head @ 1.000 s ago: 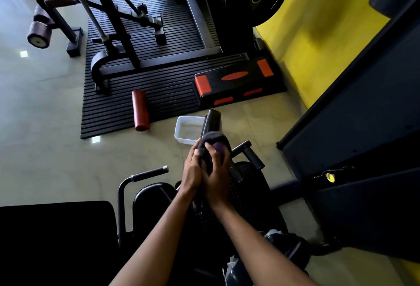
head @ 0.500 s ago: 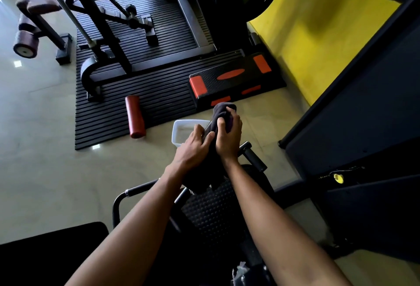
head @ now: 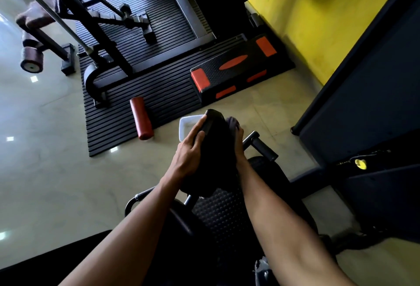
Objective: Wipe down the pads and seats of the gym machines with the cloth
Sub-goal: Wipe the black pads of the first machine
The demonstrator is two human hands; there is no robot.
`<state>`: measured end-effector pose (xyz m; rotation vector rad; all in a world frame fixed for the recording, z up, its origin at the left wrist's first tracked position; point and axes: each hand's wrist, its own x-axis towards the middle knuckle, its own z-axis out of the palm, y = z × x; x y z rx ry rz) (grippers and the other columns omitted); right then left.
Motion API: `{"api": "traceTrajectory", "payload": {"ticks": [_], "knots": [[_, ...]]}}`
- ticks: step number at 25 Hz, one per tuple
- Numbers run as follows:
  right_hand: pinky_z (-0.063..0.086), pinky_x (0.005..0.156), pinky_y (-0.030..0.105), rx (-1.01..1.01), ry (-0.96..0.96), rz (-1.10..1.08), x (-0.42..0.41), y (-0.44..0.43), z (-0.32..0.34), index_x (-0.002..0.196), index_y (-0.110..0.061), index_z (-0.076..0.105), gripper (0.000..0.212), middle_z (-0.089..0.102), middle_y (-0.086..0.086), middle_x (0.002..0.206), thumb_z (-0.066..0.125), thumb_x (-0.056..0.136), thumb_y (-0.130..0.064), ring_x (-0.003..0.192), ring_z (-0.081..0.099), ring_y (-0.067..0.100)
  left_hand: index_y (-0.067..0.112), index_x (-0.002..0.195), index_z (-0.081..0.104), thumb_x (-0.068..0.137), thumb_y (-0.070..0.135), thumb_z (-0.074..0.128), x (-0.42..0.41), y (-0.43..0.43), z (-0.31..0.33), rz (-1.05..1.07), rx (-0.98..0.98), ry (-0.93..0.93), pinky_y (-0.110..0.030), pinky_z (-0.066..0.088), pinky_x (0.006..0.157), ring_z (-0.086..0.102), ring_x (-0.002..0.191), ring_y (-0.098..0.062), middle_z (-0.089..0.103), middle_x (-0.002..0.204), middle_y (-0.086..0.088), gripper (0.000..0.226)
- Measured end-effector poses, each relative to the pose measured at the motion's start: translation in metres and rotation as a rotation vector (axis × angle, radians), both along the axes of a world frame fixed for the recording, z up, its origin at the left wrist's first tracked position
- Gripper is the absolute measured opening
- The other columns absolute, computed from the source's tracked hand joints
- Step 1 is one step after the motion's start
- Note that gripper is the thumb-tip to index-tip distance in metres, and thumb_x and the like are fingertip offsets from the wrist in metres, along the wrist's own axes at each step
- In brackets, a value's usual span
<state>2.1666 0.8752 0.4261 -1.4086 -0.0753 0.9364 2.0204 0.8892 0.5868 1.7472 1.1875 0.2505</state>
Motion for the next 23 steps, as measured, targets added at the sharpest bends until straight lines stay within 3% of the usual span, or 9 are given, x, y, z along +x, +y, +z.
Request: {"api": "traceTrajectory", "payload": {"ticks": [1,2,6,9,12,14,18,21,23], "knots": [[0.045,0.107,0.037,0.023,0.046,-0.038,-0.005,-0.002,0.025,0.128,-0.016,0.053,0.027,0.061,0.005,0.121,0.051,0.107,-0.033,0.11,0.057,0.018,0.066,0.141,0.035,0.107,0.04,0.037,0.0,0.0,-0.001,0.007,-0.004,-0.01,-0.016,0.034,0.093,0.046,0.122,0.001,0.047,0.141,0.024,0.042],[0.05,0.102,0.036,-0.033,-0.029,0.027,-0.014,-0.003,0.048,0.129,-0.022,0.052,0.031,0.063,-0.001,0.12,0.056,0.103,-0.039,0.108,0.061,0.013,0.065,0.141,0.036,0.107,0.039,0.038,0.0,0.0,-0.001,0.023,-0.012,-0.024,-0.013,0.033,0.093,0.046,0.122,0.005,0.046,0.14,0.026,0.042],[0.046,0.103,0.021,0.023,-0.171,0.226,-0.046,-0.031,0.08,0.145,-0.04,0.041,0.057,0.057,-0.011,0.141,0.064,0.094,-0.049,0.125,0.055,0.003,0.062,0.142,0.037,0.108,0.036,0.038,0.0,-0.005,-0.003,0.09,-0.007,-0.05,-0.005,0.03,0.092,0.041,0.11,0.027,0.046,0.137,0.031,0.043],[0.048,0.102,0.034,-0.077,-0.15,0.2,-0.045,-0.028,0.045,0.146,-0.033,0.043,0.055,0.062,0.0,0.137,0.057,0.096,-0.053,0.125,0.059,0.017,0.057,0.145,0.038,0.108,0.035,0.04,0.002,-0.008,-0.004,0.15,-0.012,-0.049,0.004,0.031,0.08,0.048,0.103,0.023,0.05,0.128,0.029,0.043],[0.043,0.102,0.038,-0.263,0.002,0.246,-0.034,-0.028,0.003,0.154,-0.021,0.036,0.059,0.055,0.018,0.144,0.051,0.103,-0.048,0.131,0.053,0.033,0.052,0.146,0.04,0.108,0.033,0.04,0.003,-0.009,-0.001,0.168,-0.012,-0.058,0.008,0.032,0.072,0.047,0.093,0.034,0.048,0.116,0.038,0.043],[0.041,0.103,0.038,-0.324,0.072,0.247,-0.03,-0.031,-0.007,0.157,-0.018,0.032,0.062,0.049,0.022,0.148,0.048,0.104,-0.047,0.135,0.049,0.036,0.052,0.146,0.041,0.108,0.033,0.04,0.004,-0.011,-0.003,0.163,-0.013,-0.068,0.009,0.032,0.073,0.044,0.092,0.037,0.047,0.12,0.037,0.042],[0.041,0.1,0.03,-0.132,0.019,0.136,-0.042,-0.027,0.05,0.15,-0.027,0.042,0.049,0.055,0.007,0.143,0.045,0.106,-0.047,0.13,0.053,0.023,0.055,0.145,0.04,0.108,0.035,0.04,0.003,-0.014,-0.005,0.216,-0.012,-0.061,0.008,0.03,0.079,0.046,0.106,0.025,0.049,0.141,0.022,0.042],[0.043,0.106,0.027,0.08,-0.143,0.057,-0.08,-0.052,0.091,0.139,-0.05,0.047,0.041,0.055,-0.012,0.144,0.053,0.099,-0.055,0.131,0.052,0.005,0.052,0.146,0.04,0.108,0.033,0.04,0.003,-0.015,-0.007,0.214,0.006,-0.08,0.008,0.032,0.083,0.044,0.104,0.032,0.048,0.146,0.018,0.043],[0.042,0.109,0.027,0.099,-0.226,0.021,-0.112,-0.075,0.082,0.138,-0.051,0.049,0.044,0.054,-0.014,0.145,0.057,0.095,-0.059,0.135,0.049,0.006,0.053,0.146,0.039,0.108,0.033,0.04,0.002,-0.012,-0.008,0.186,0.016,-0.079,0.005,0.033,0.086,0.044,0.107,0.031,0.048,0.147,0.019,0.043]]}}
